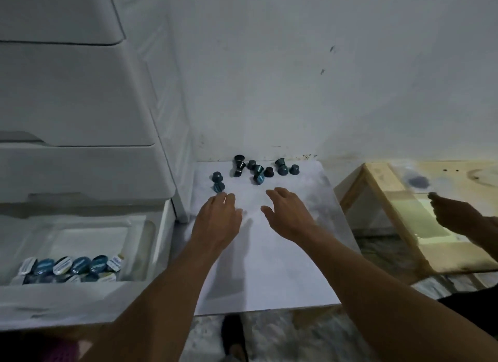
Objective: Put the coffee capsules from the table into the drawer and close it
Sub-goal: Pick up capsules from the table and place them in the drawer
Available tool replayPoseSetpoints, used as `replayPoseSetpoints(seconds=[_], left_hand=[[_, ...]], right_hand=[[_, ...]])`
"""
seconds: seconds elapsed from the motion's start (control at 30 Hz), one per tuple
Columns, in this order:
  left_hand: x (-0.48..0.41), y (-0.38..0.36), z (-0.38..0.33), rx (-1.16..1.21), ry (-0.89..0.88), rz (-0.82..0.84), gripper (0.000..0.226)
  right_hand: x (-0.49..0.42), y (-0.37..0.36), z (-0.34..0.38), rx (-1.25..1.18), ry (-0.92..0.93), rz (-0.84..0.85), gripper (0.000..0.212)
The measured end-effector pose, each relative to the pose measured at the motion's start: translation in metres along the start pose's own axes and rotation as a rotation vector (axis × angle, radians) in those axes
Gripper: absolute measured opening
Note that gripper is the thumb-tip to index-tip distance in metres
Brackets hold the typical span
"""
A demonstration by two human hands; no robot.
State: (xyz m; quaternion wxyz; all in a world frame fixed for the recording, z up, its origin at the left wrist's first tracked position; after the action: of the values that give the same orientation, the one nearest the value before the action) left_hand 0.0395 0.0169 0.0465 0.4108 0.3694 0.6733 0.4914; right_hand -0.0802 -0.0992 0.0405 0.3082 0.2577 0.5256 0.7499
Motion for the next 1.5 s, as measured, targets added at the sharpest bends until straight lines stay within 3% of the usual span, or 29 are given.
replayPoseSetpoints(seconds=[0.33, 0.6, 0.8, 1.0, 1.2, 1.33, 1.5], left_hand=[[-0.104, -0.057, 0.043, -0.068, 0.126, 0.117, 0.022], [-0.149, -0.117, 0.086, 0.045, 0.213, 0.207, 0.056], [-0.162, -0.155, 0.105, 0.084, 0.262, 0.332, 0.025], [-0.163, -0.148, 0.103, 0.146, 0.320, 0.319, 0.043], [-0.149, -0.112, 0.078, 0.167, 0.195, 0.196, 0.028], [-0.128, -0.076, 0.052, 0.146, 0.149, 0.094, 0.031], [-0.085, -0.031, 0.014, 0.159, 0.205, 0.029, 0.029]], right_hand=[[-0.132, -0.037, -0.027, -0.025, -0.032, 0.104, 0.046], [-0.205, -0.079, -0.037, 0.012, -0.041, 0.186, 0.035], [-0.225, -0.104, -0.046, 0.038, 0.004, 0.212, 0.026], [-0.222, -0.098, -0.041, 0.003, -0.008, 0.189, 0.030], [-0.196, -0.072, -0.037, 0.019, 0.011, 0.180, 0.033], [-0.166, -0.045, -0.032, 0.010, 0.064, 0.115, 0.033], [-0.111, -0.009, -0.023, -0.025, 0.103, 0.062, 0.023]])
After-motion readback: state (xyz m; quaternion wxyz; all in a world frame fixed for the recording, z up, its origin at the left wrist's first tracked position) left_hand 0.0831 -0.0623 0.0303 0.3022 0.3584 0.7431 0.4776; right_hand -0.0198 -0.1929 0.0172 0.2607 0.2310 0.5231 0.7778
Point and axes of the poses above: each hand's wrist, its own x-axis away from the middle knuckle, its own y-axis out of the back of the hand, z = x × y, the point moved 3 cm from there along -x, towards the middle knuckle, and after that the axes turned 5 degrees about -y, right-handed, at the moved point
